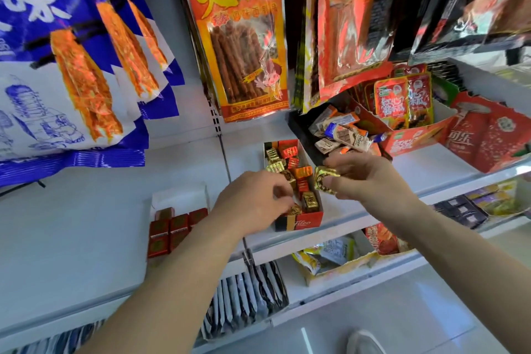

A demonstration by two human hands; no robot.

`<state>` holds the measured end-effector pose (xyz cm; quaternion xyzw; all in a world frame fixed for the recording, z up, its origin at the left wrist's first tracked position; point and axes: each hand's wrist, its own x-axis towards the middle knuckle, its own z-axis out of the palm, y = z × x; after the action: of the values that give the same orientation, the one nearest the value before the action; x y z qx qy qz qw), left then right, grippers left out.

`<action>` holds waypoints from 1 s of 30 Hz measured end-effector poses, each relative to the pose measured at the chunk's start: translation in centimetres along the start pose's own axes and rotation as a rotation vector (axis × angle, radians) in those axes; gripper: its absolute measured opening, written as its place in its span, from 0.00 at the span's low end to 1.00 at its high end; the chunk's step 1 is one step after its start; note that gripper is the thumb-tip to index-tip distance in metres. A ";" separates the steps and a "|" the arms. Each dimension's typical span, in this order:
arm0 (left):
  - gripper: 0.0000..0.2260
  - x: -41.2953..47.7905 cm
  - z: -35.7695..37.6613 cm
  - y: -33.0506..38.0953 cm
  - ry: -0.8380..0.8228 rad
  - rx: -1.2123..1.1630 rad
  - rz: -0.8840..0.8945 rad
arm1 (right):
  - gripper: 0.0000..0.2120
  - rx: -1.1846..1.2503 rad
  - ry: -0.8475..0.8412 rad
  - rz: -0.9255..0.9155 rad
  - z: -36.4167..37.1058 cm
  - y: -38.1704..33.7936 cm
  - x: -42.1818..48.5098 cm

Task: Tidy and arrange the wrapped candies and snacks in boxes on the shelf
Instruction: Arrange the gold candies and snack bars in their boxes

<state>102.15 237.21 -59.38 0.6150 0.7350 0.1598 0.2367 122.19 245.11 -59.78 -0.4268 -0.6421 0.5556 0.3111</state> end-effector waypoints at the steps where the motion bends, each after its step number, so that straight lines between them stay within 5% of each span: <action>1: 0.07 0.2 0.3 0.2 -0.045 0.025 -0.024 | 0.11 -0.017 -0.012 0.013 0.1 0.3 0.0; 12: 0.09 1.4 0.7 0.5 -0.202 -0.151 -0.067 | 0.12 -0.062 -0.036 -0.035 0.6 1.2 0.3; 21: 0.09 1.3 0.5 -0.3 -0.159 -0.163 -0.020 | 0.11 -0.063 -0.024 -0.048 0.6 0.9 0.2; 30: 0.09 0.8 0.1 0.2 -0.248 0.031 0.002 | 0.12 -0.105 -0.040 -0.050 1.0 0.9 0.0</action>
<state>102.26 238.05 -59.47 0.6342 0.7019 0.0715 0.3162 121.45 244.71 -60.86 -0.4150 -0.6872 0.5215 0.2891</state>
